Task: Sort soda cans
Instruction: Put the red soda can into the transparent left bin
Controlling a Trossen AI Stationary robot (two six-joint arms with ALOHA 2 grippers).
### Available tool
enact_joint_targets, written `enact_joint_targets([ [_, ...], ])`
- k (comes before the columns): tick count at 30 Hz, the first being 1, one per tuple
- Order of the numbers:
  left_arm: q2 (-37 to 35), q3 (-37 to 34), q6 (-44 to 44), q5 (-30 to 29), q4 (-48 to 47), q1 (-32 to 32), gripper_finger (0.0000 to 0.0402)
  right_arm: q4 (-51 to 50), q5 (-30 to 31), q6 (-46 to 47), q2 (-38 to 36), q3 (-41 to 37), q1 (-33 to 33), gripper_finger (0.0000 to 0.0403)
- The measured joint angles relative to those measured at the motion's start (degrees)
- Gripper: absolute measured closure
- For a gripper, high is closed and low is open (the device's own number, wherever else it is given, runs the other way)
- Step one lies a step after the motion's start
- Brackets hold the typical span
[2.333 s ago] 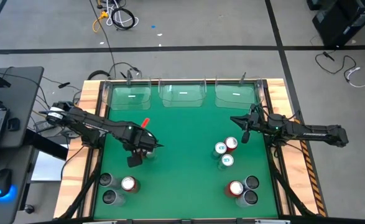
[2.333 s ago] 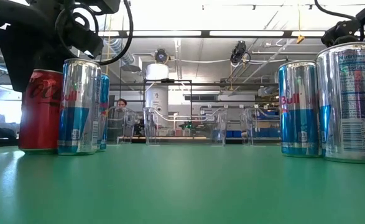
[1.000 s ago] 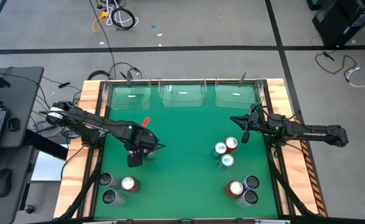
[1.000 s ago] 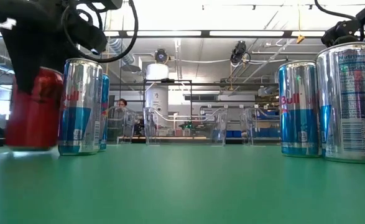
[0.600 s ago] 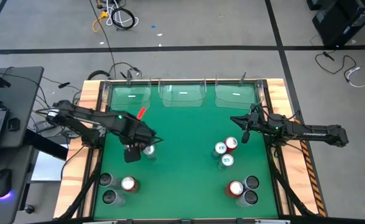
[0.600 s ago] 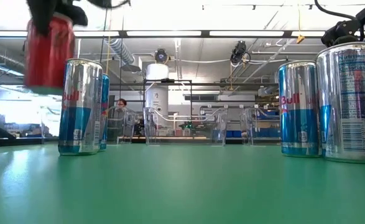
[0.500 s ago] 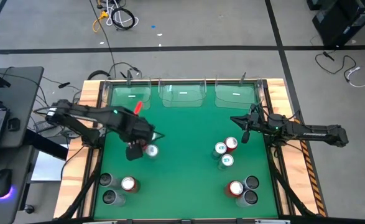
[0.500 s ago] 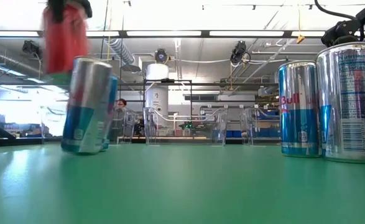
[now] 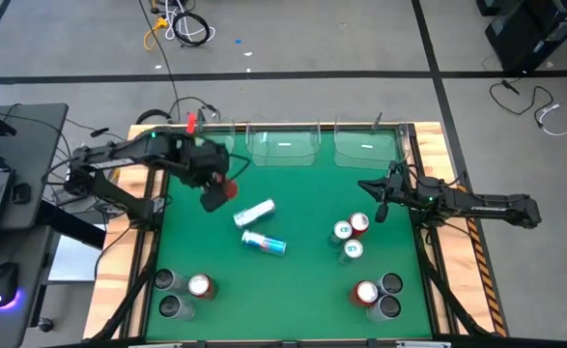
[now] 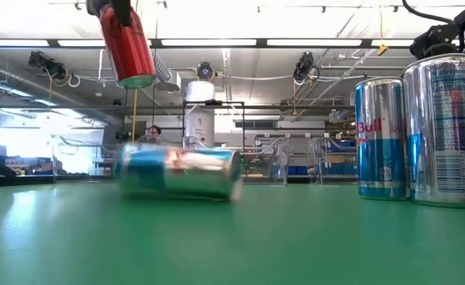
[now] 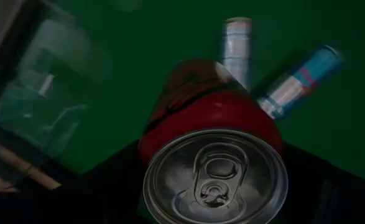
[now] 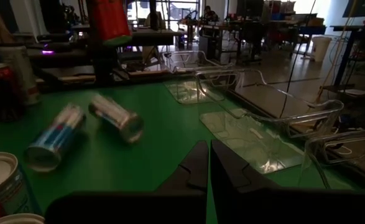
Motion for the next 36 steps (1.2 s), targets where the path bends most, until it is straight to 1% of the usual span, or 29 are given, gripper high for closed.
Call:
enact_joint_targets([
  [5, -0.1, 0.0, 1.3, -4.8, 0.1, 6.4, 0.0107, 0.3, 0.0, 0.0, 0.0, 0.0, 0.0, 0.0396],
  [10, 0.1, 0.0, 5.3, -6.0, 0.1, 16.6, 0.0107, 0.3, 0.0, 0.0, 0.0, 0.0, 0.0, 0.0396],
  [12, 0.2, 0.0, 8.0, -5.7, 0.3, 21.4, 0.0107, 0.3, 0.0, 0.0, 0.0, 0.0, 0.0, 0.0396],
  [15, 0.9, 0.0, 11.9, -3.2, 2.0, 28.1, 0.0107, 0.3, 0.0, 0.0, 0.0, 0.0, 0.0, 0.0396],
  [20, 4.7, 0.0, 17.7, 0.5, 5.6, 36.5, 0.0107, 0.3, 0.0, 0.0, 0.0, 0.0, 0.0, 0.0396],
  [22, 7.2, 0.0, 19.3, 2.3, 6.0, 38.7, 0.0107, 0.3, 0.0, 0.0, 0.0, 0.0, 0.0, 0.0396],
  [24, 10.1, 0.0, 21.9, 2.7, 6.9, 40.1, 0.0107, 0.3, 0.0, 0.0, 0.0, 0.0, 0.0, 0.0396],
  [28, 16.2, 0.0, 25.9, 1.3, 8.0, 42.3, 0.0107, 0.3, 0.0, 0.0, 0.0, 0.0, 0.0, 0.0396],
  [31, 20.3, 0.0, 28.5, 0.0, 10.8, 43.8, 0.0107, 0.3, 0.0, 0.0, 0.0, 0.0, 0.0, 0.0396],
  [36, 25.3, 0.0, 31.9, 0.2, 14.4, 45.2, 0.0107, 0.3, 0.0, 0.0, 0.0, 0.0, 0.0, 0.0396],
])
